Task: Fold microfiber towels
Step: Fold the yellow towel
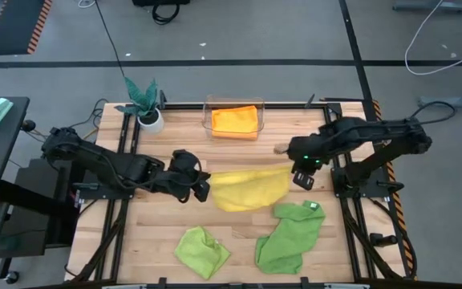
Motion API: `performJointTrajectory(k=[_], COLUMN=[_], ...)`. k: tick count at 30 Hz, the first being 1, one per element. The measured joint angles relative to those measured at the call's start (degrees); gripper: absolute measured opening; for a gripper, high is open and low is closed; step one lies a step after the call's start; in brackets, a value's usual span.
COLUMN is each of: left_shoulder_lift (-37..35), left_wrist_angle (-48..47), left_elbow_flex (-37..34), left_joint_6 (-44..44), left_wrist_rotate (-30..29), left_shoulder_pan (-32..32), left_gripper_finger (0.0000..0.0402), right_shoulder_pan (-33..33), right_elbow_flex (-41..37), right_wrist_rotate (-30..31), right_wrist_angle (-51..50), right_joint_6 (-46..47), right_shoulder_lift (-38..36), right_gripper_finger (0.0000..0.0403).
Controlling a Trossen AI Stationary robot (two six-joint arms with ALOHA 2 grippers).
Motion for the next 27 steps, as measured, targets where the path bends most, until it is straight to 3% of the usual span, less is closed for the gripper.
performJointTrajectory(k=[6, 12, 27], left_shoulder_lift=[1.10, 2.91, 3.65], left_wrist_angle=[-6.78, -6.98, 0.63], left_elbow_flex=[-0.12, -0.10, -11.19], left_joint_6=[-0.83, 4.29, 7.42], left_wrist_rotate=[0.32, 1.60, 11.87], left_shoulder_pan=[3.13, 8.05, 18.05], left_gripper_finger=[0.0001, 0.0001, 0.0001], right_shoulder_pan=[-6.92, -13.17, -21.20], right_elbow_flex=[-9.67, -16.65, -18.32], right_wrist_rotate=[-1.85, -2.77, -3.53], right_wrist_angle=[10.07, 16.87, 26.05], right_joint_6=[-6.15, -10.57, -19.37], right_shoulder_lift=[0.00, -0.05, 5.27], right_gripper_finger=[0.0000, 0.0000, 0.0000])
